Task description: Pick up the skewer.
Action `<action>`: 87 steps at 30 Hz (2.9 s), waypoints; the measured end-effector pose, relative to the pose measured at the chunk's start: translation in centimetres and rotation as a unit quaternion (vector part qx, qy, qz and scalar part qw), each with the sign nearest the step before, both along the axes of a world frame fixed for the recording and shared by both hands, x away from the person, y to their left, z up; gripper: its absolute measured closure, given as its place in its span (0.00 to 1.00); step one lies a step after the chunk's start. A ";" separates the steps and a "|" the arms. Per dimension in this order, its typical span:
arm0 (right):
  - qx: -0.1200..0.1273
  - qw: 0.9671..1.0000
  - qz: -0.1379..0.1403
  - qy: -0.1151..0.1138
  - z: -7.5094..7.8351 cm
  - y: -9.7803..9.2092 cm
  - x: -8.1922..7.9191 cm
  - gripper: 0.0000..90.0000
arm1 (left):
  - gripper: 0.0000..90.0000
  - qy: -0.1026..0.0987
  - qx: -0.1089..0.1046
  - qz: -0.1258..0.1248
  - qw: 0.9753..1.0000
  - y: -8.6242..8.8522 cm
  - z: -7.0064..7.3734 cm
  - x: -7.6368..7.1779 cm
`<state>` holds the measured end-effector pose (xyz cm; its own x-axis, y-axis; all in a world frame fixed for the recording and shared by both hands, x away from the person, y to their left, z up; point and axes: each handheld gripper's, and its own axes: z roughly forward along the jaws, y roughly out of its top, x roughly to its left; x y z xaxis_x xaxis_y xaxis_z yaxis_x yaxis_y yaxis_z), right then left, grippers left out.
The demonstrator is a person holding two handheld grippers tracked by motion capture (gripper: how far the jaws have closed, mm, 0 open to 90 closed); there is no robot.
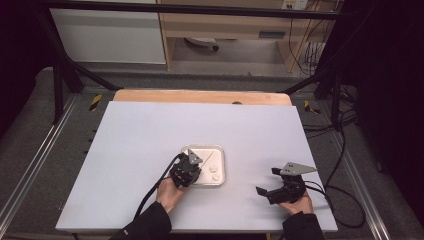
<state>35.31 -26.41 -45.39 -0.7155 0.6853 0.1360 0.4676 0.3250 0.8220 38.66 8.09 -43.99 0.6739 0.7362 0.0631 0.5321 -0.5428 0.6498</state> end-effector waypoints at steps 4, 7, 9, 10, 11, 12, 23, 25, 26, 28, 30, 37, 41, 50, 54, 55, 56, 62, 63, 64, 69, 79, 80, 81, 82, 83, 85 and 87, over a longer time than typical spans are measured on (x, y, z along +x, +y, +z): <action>0.000 1.000 0.000 0.000 0.0 0.0 0.0 0.01 | 0.97 -0.006 -0.001 0.007 1.000 -0.1 -0.1 -0.2; 0.000 1.000 0.001 0.000 0.0 0.0 0.0 0.01 | 0.98 -0.005 -0.005 0.011 1.000 -0.1 -0.1 -0.2; 0.001 1.000 0.001 0.000 0.0 0.0 0.0 0.01 | 0.98 -0.006 -0.008 0.012 1.000 0.0 -0.2 -0.2; 0.002 1.000 0.001 0.001 0.0 0.0 0.0 0.01 | 0.98 -0.007 -0.010 0.013 1.000 0.0 -0.2 -0.2; 0.001 1.000 0.001 0.000 0.0 0.0 0.0 0.01 | 0.99 -0.008 -0.012 0.013 1.000 0.1 -0.2 -0.2; 0.002 1.000 0.001 0.000 0.0 0.1 0.0 0.01 | 0.99 -0.008 -0.017 0.015 1.000 0.2 -0.3 -0.2; 0.001 1.000 0.002 0.000 0.0 0.1 0.0 0.01 | 0.99 -0.021 -0.038 0.010 0.999 0.8 0.5 -0.5; -0.001 1.000 0.003 -0.002 0.0 0.1 0.0 0.01 | 0.99 -0.022 -0.041 0.007 0.999 0.9 0.6 -0.6; -0.002 1.000 0.002 -0.003 0.0 0.1 0.0 0.01 | 0.99 -0.022 -0.043 0.006 0.999 1.1 0.8 -0.7; -0.004 1.000 0.003 -0.003 0.0 0.1 0.0 0.01 | 0.99 -0.024 -0.047 0.000 0.999 1.4 1.0 -0.8; -0.005 1.000 0.003 -0.002 0.0 0.1 0.0 0.01 | 0.99 -0.023 -0.050 -0.003 0.998 1.7 1.2 -0.8; -0.013 1.000 0.006 -0.008 0.2 0.5 0.0 0.01 | 0.99 -0.014 -0.067 -0.017 0.998 2.9 1.8 -0.9; -0.021 1.000 0.007 -0.010 0.3 0.8 0.0 0.01 | 0.99 -0.013 -0.069 -0.029 0.997 3.2 2.0 -1.0; -0.056 0.998 0.018 -0.024 0.8 2.0 0.1 0.01 | 0.99 -0.006 -0.066 -0.051 0.997 3.5 2.2 -1.2; -0.074 0.996 0.023 -0.033 1.1 2.6 0.2 0.01 | 0.99 -0.004 -0.071 -0.059 0.996 3.7 2.5 -1.3; -0.076 0.996 0.025 -0.035 1.3 2.9 0.2 0.01 | 0.99 -0.004 -0.072 -0.062 0.995 3.8 2.6 -1.3; -0.079 0.996 0.027 -0.038 1.5 3.0 0.2 0.01 | 0.99 -0.004 -0.072 -0.065 0.995 3.8 2.7 -1.3; -0.099 0.993 0.035 -0.050 1.9 3.8 0.2 0.01 | 0.99 0.000 -0.071 -0.083 0.994 4.0 3.2 -1.1; -0.105 0.992 0.037 -0.052 2.0 4.0 0.2 0.01 | 0.99 0.002 -0.071 -0.086 0.994 4.0 3.3 -1.1; -0.111 0.992 0.039 -0.054 2.1 4.2 0.2 0.01 | 0.99 0.002 -0.069 -0.088 0.994 4.0 3.3 -1.1; -0.134 0.987 0.053 -0.067 2.5 5.2 0.1 0.01 | 0.99 0.003 -0.064 -0.099 0.993 3.9 3.6 -1.1; -0.180 0.976 0.084 -0.091 3.1 7.3 0.0 0.02 | 0.99 0.010 -0.056 -0.124 0.991 3.2 4.0 -1.1; -0.185 0.975 0.086 -0.092 3.1 7.5 0.0 0.02 | 0.99 0.010 -0.056 -0.126 0.990 3.1 4.1 -1.1; -0.190 0.973 0.089 -0.095 3.2 7.6 0.0 0.02 | 0.99 0.010 -0.057 -0.128 0.990 3.0 4.1 -1.1; -0.193 0.972 0.092 -0.096 3.3 7.8 -0.1 0.02 | 0.99 0.011 -0.056 -0.131 0.990 2.9 4.1 -1.2; -0.198 0.970 0.095 -0.102 3.3 8.0 -0.1 0.03 | 0.99 0.012 -0.055 -0.133 0.990 2.7 4.1 -1.2; -0.207 0.967 0.100 -0.109 3.5 8.2 -0.2 0.03 | 0.99 0.013 -0.052 -0.139 0.989 2.5 4.2 -1.2; -0.219 0.963 0.104 -0.115 3.6 8.4 -0.2 0.04 | 0.99 0.013 -0.051 -0.142 0.988 2.2 4.4 -1.3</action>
